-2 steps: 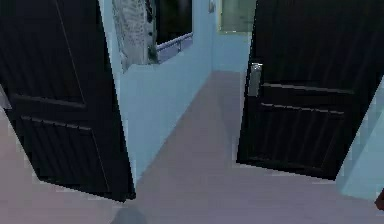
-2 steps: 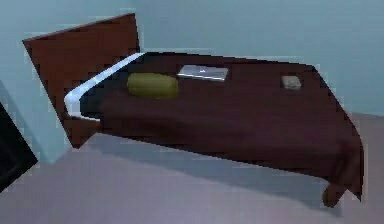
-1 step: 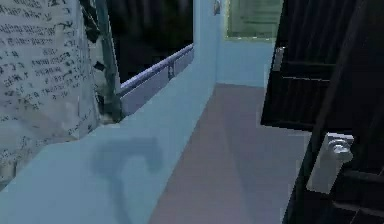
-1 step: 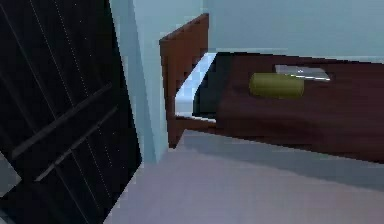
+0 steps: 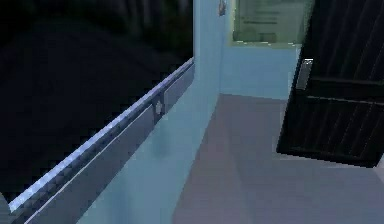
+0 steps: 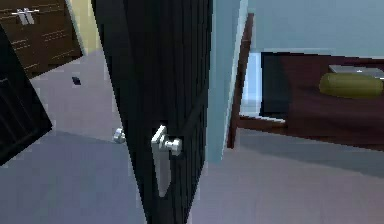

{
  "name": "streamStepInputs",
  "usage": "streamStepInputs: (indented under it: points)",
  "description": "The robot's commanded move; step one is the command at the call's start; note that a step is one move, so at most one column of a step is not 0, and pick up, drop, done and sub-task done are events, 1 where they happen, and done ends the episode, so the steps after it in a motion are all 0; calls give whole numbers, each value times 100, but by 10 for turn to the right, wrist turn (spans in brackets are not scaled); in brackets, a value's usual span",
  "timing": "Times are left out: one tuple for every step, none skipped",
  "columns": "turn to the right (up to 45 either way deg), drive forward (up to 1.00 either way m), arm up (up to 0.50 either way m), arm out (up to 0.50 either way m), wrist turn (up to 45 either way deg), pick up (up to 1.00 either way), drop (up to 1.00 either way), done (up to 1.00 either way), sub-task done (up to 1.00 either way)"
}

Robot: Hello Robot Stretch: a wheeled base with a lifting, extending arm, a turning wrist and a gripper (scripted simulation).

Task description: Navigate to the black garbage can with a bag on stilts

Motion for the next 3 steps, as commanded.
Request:
streamStepInputs:
  points:
    - [150, 0, 0, 0, 0, 0, 0, 0, 0]
    - [0, 45, 0, 0, 0, 0, 0, 0, 0]
    - [180, 0, 0, 0, 0, 0, 0, 0, 0]
